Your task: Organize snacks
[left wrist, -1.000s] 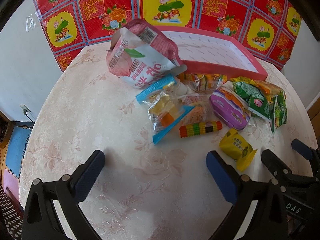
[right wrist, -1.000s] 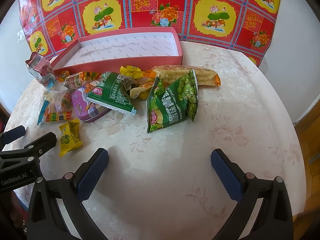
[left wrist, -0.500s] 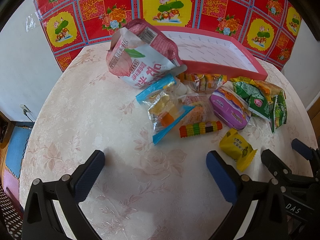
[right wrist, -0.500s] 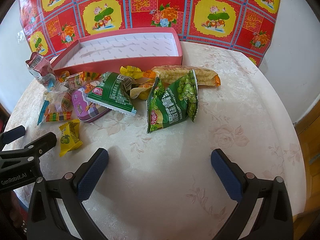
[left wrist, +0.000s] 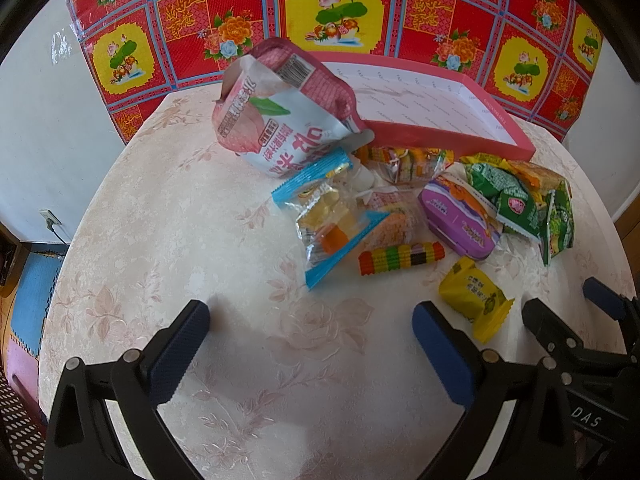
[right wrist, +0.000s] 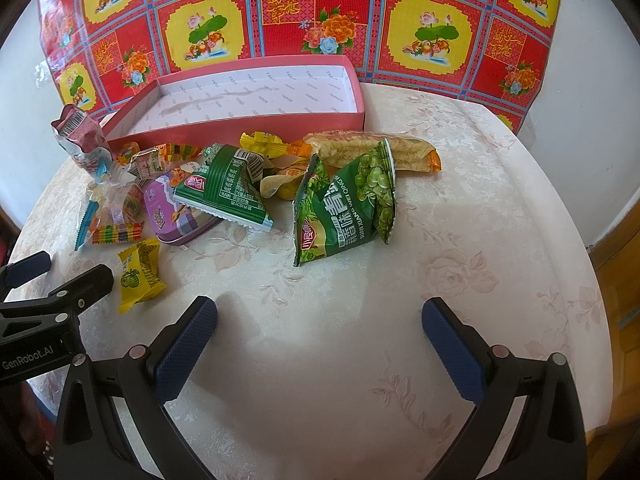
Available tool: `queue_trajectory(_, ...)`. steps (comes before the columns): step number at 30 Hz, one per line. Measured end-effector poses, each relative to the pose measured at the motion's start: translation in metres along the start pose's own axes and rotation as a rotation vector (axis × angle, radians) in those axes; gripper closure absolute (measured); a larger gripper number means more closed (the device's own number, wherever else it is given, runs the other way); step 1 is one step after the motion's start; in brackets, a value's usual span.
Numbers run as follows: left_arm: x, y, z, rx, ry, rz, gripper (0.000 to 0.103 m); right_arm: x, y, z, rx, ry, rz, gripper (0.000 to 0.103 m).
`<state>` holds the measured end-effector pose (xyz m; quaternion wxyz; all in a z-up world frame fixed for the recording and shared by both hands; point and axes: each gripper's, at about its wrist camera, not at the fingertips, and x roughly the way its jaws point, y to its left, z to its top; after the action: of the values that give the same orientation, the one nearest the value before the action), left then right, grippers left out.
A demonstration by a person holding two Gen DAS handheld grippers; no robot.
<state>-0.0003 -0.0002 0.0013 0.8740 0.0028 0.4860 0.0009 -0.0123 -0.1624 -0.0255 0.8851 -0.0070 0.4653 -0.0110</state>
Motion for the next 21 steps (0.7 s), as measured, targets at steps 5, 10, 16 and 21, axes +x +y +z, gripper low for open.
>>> queue_trajectory(5,-0.0002,0.0001,0.0002,0.000,-0.001,0.000,0.000,-0.0001,-0.0001,-0.0003,0.000,-0.001,0.000,0.000)
queue_trajectory(10,-0.0001,0.0000,0.0001,0.001,-0.001,0.000,0.000,-0.0002,-0.0003,-0.0005,0.000,-0.001,0.000,0.000)
queue_trajectory(16,-0.0006,0.0015,-0.0009,0.007,0.000,-0.007,0.000,-0.0003,-0.0006,-0.0012,-0.001,-0.002,0.002,0.000)
queue_trajectory(21,-0.0026,-0.0020,0.0021,0.012,0.003,-0.007,0.001,-0.0023,-0.0005,-0.0011,-0.013,-0.007,0.019,0.003)
